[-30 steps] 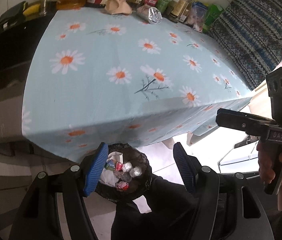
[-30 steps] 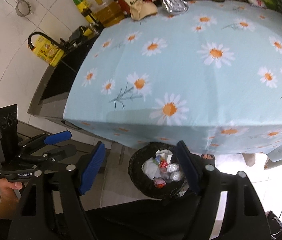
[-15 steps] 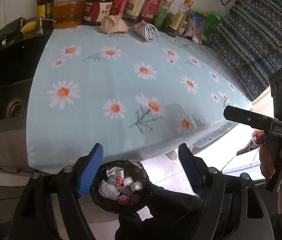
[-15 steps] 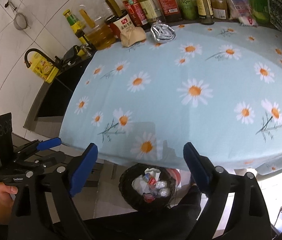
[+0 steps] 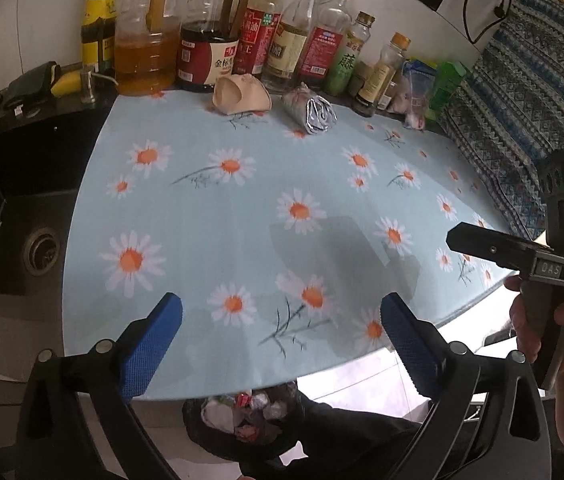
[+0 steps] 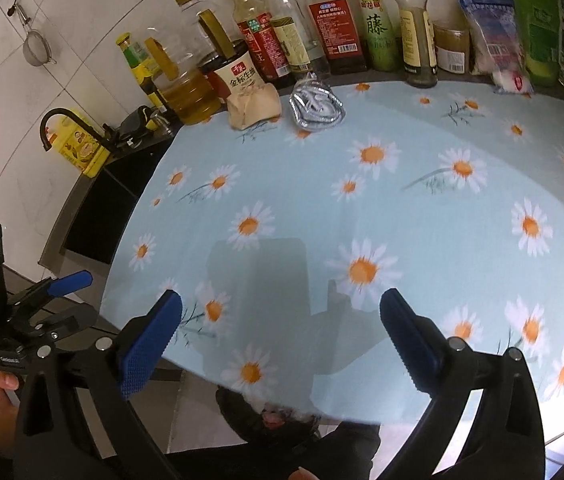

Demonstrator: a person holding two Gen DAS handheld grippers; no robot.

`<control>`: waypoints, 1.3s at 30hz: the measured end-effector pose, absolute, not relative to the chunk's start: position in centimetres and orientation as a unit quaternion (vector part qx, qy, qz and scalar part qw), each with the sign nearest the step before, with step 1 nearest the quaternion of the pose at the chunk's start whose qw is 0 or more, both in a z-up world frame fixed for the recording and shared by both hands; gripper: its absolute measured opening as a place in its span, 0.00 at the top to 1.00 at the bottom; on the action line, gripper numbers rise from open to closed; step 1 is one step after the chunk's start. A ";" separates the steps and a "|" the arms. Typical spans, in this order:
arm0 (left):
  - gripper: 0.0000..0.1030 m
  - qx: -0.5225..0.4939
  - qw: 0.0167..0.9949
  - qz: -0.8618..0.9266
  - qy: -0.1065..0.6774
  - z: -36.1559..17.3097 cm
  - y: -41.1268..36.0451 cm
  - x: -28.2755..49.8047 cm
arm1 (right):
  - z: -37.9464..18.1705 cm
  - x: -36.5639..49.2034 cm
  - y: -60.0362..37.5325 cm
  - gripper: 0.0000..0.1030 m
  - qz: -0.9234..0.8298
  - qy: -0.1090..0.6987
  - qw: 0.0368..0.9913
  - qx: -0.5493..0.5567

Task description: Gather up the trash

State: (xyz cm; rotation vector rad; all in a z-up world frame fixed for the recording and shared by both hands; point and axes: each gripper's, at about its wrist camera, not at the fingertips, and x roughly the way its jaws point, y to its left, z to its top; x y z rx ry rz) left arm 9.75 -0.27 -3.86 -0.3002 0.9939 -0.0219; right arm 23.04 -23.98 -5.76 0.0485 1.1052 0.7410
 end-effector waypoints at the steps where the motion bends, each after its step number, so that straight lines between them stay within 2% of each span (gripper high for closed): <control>1: 0.06 -0.143 0.868 -0.008 0.475 -3.8 -0.3 10.1 | -5.8 23.7 -23.9 0.05 0.345 0.513 0.786 0.022; 18: 0.06 -0.153 0.871 0.048 0.465 -2.7 0.0 14.3 | -6.2 32.3 -21.0 0.05 0.379 0.504 0.776 -0.001; 39: 0.06 -0.199 0.848 0.111 0.479 -5.3 1.1 18.1 | -9.4 42.0 -13.6 0.05 0.403 0.518 0.753 -0.052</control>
